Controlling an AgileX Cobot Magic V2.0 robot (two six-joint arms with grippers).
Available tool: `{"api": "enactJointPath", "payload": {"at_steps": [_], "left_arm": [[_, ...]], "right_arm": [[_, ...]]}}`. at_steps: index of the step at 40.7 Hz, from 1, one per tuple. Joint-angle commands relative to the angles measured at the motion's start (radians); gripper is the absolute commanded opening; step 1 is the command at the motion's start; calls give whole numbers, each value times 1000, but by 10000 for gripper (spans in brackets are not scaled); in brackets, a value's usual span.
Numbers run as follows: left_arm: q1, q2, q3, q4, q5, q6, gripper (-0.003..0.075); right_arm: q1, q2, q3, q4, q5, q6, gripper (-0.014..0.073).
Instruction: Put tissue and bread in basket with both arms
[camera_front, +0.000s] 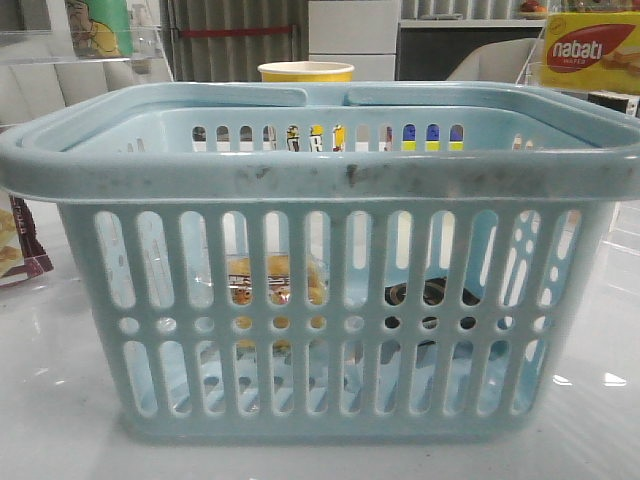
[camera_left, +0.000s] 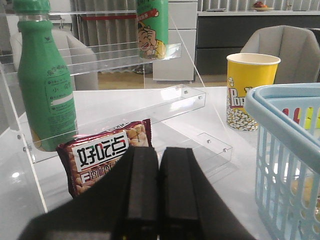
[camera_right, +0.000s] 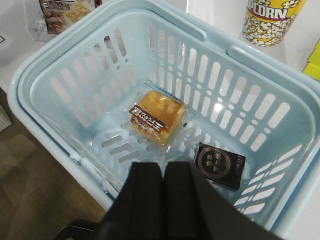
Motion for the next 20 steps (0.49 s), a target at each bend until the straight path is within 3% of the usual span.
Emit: {"api": "enactJointPath", "payload": {"at_steps": [1,6,13,20], "left_arm": [[2,-28,12,43,-108,-75,93],[2,-44,50,171,-122,-206,93],[2,-63,130,162,-243,-201,93],[3,-83,131,98,-224,-128,93]], "right_arm": [[0,-9,-26,5,-59,-5,58],[0,-9,-26,5,-59,-5,58],[0,-9,-26,5,-59,-5,58],[0,-7,-26,5,-58,-5,58]]}}
